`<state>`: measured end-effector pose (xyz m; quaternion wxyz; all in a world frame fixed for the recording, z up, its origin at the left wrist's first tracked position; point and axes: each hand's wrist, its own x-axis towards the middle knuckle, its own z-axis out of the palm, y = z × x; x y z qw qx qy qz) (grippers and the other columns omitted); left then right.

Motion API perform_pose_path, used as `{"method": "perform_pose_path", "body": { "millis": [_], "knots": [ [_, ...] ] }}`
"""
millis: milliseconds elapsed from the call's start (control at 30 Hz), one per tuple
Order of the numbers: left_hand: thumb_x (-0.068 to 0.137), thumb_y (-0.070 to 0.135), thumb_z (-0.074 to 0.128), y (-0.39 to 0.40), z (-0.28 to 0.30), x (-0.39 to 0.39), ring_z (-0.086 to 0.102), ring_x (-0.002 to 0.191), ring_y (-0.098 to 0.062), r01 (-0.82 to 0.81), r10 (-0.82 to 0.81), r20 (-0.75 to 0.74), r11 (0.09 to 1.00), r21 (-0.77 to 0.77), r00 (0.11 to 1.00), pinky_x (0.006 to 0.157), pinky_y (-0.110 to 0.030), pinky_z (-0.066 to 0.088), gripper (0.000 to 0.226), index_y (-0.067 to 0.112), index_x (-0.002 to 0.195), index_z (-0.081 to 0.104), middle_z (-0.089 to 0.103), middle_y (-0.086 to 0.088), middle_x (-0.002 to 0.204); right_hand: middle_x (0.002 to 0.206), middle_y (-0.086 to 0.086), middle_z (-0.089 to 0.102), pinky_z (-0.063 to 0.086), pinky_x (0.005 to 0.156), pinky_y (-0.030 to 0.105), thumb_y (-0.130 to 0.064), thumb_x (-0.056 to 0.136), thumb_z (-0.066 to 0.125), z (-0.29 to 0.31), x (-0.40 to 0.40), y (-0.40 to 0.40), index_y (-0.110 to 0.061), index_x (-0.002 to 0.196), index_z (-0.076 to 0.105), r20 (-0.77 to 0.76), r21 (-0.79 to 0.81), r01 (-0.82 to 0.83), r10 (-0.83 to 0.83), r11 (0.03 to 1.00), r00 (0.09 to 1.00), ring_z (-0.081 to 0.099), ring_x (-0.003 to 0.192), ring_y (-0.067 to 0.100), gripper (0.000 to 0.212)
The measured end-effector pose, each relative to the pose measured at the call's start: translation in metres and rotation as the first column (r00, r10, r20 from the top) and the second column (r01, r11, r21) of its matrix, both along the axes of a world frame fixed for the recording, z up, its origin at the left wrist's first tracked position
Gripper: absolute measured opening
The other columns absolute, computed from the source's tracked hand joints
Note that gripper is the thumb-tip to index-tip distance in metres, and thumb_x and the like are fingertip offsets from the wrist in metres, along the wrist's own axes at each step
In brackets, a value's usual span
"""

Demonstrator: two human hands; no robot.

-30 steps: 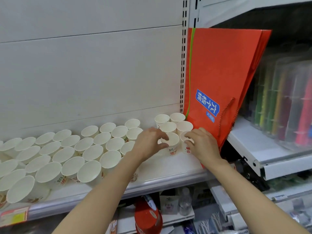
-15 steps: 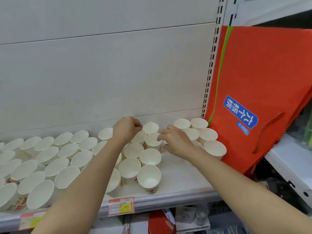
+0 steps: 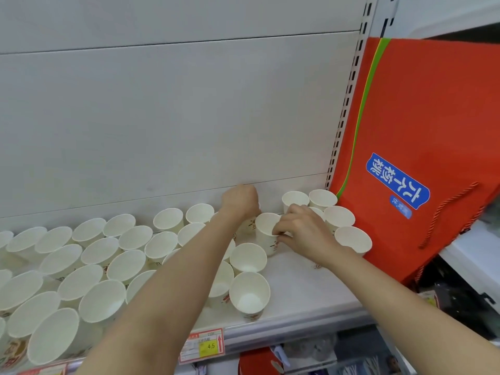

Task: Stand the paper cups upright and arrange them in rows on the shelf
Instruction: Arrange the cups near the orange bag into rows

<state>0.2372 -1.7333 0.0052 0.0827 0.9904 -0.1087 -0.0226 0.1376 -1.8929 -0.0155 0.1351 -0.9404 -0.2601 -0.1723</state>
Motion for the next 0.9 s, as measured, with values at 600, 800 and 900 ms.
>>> {"method": "perform_pose_path", "body": {
  "millis": [600,800,900],
  "knots": [
    [0.084,0.039,0.068,0.017,0.012,0.000,0.065,0.091,-0.014,0.192,-0.177,0.126,0.973,-0.124,0.976,0.077,-0.030,0.053,0.012,0.032,0.092,0.074,0.073,0.010,0.094,0.057,-0.007,0.059,0.039,0.062,0.033,-0.011,0.061,0.075,-0.010,-0.001,-0.005,-0.023,0.065,0.069,-0.001,-0.178,0.108,-0.110,0.978,0.994,0.050,0.066,0.022,0.014],
    [0.078,0.037,0.073,0.071,0.024,-0.011,0.063,0.086,-0.012,0.027,-0.022,0.071,0.997,-0.077,0.997,0.070,-0.026,0.049,0.009,0.030,0.083,0.075,0.071,0.013,0.084,0.070,-0.001,0.062,0.027,0.071,0.034,-0.016,0.078,0.063,-0.002,0.007,-0.004,-0.020,0.075,0.068,-0.042,-0.212,0.142,-0.154,0.967,0.987,0.047,0.080,0.023,0.008],
    [0.073,0.044,0.075,0.084,0.020,-0.021,0.063,0.080,-0.010,0.001,0.001,0.024,0.997,-0.075,1.000,0.064,-0.025,0.046,0.014,0.031,0.077,0.074,0.069,0.015,0.078,0.081,-0.003,0.064,0.027,0.074,0.032,-0.028,0.081,0.066,-0.002,0.007,-0.004,-0.023,0.086,0.069,-0.027,-0.186,0.113,-0.120,0.976,0.992,0.048,0.086,0.021,0.008]
  ]
}}
